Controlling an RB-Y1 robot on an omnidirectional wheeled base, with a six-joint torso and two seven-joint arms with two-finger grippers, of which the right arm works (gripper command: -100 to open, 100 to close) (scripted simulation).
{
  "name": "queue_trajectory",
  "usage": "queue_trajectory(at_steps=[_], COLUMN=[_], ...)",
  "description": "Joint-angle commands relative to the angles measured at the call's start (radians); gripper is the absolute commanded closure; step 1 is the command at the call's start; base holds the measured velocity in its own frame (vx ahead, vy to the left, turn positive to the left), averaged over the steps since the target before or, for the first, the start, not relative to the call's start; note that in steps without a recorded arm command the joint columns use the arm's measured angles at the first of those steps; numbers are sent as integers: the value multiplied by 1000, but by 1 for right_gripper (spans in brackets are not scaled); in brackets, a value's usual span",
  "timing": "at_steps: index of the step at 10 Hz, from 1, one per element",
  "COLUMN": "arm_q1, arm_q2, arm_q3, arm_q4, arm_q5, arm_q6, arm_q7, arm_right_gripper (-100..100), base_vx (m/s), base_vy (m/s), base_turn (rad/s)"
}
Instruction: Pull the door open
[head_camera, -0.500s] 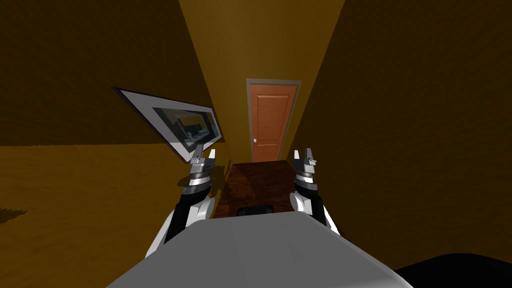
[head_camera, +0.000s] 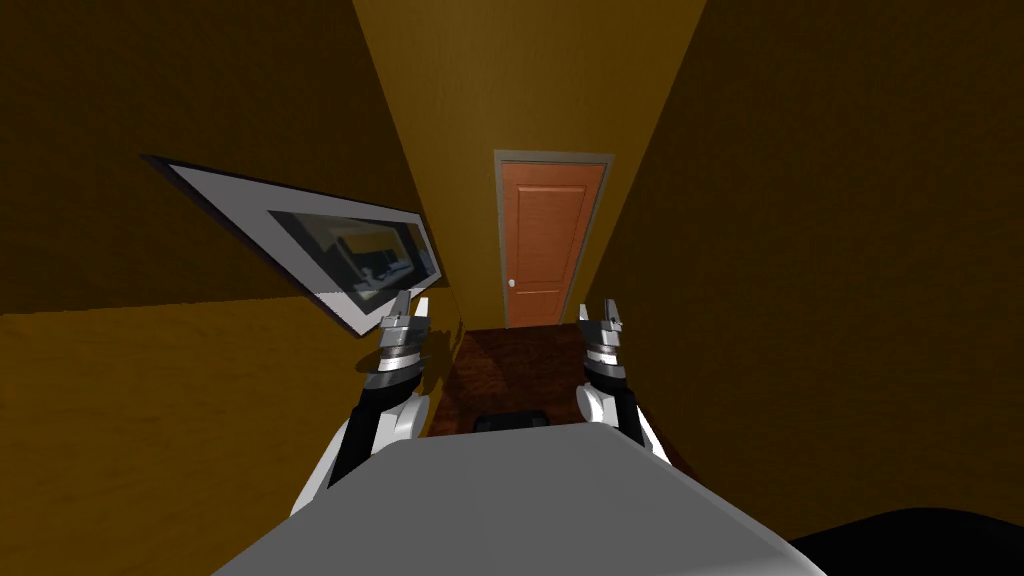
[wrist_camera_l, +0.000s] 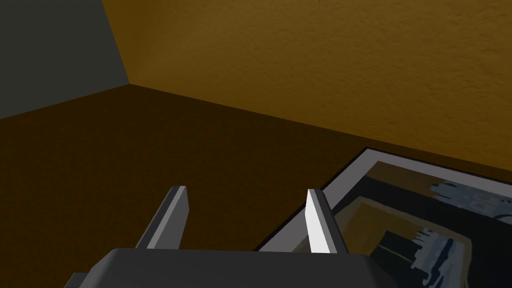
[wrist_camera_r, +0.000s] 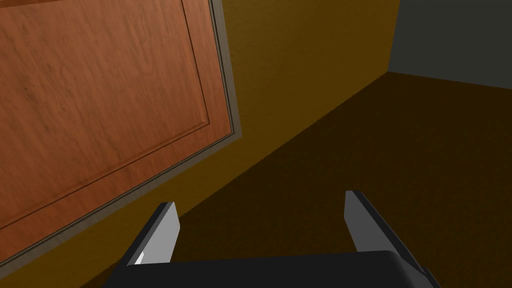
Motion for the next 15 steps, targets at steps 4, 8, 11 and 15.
queue_trajectory(at_steps=[4,8,11,15], arm_q1=[-21,-38,-53,-74], arm_q2=[-25,-43,-57,-75], arm_q3=[16,30,43,60], arm_q4=[73,132,184,255], arm_q5=[-24,-43,-59,-82], arm_q6=[-9,-16,-23,-33], arm_q7=[-85,-153,-212,-294], arm_right_gripper=[-100,-100,-100,-100], base_vx=[118,94,88,104], base_vy=[32,27,28,28], base_turn=[14,14,15,15])
